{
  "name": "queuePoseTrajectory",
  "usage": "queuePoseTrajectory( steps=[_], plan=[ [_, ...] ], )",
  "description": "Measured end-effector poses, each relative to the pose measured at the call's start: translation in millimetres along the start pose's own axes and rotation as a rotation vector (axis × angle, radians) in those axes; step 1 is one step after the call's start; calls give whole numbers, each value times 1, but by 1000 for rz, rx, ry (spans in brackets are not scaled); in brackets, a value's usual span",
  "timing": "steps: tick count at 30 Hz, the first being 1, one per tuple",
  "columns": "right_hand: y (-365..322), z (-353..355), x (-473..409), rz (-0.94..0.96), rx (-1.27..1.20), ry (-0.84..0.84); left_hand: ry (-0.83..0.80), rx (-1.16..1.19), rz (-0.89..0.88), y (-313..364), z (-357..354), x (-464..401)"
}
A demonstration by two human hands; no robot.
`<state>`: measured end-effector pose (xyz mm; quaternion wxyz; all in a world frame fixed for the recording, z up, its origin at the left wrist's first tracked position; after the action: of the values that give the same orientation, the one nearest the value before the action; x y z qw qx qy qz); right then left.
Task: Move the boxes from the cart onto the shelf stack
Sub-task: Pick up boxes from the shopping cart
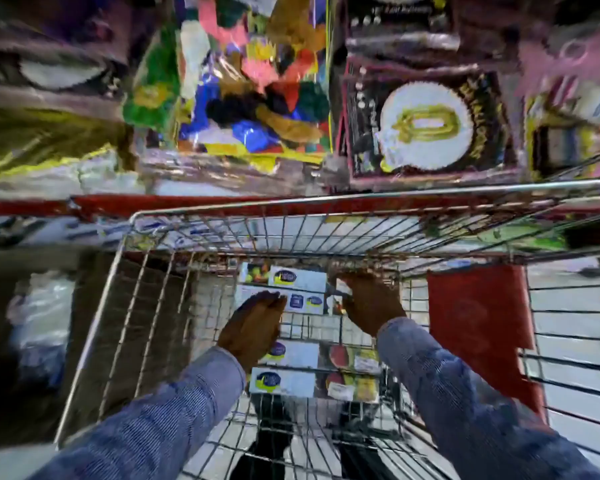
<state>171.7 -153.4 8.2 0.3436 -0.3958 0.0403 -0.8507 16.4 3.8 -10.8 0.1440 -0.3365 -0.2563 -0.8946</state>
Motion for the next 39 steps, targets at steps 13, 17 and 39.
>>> queuePoseTrajectory(
  steps=[13, 17, 39],
  plan=[
    [-5, -18, -68, 195, 282, -82, 73, -468, -50, -14, -36, -37],
    [-5, -17, -78, 208, 360, -108, 60, -388, -47, -13, -34, -45],
    [-117, 206, 126, 432, 630, 208, 497, -369, -252, 78, 168, 192]
  ],
)
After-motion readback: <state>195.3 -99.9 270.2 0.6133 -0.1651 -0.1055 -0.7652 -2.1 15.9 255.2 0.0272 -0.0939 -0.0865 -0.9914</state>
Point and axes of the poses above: each hand's wrist, its own x-axis away from the middle knuckle, its own z-axis out of the back of the hand, y = z × x, the point moved 2 cm from there along -x, towards the middle knuckle, and after that the axes turned 11 degrees about -y, right-handed, at the moved point
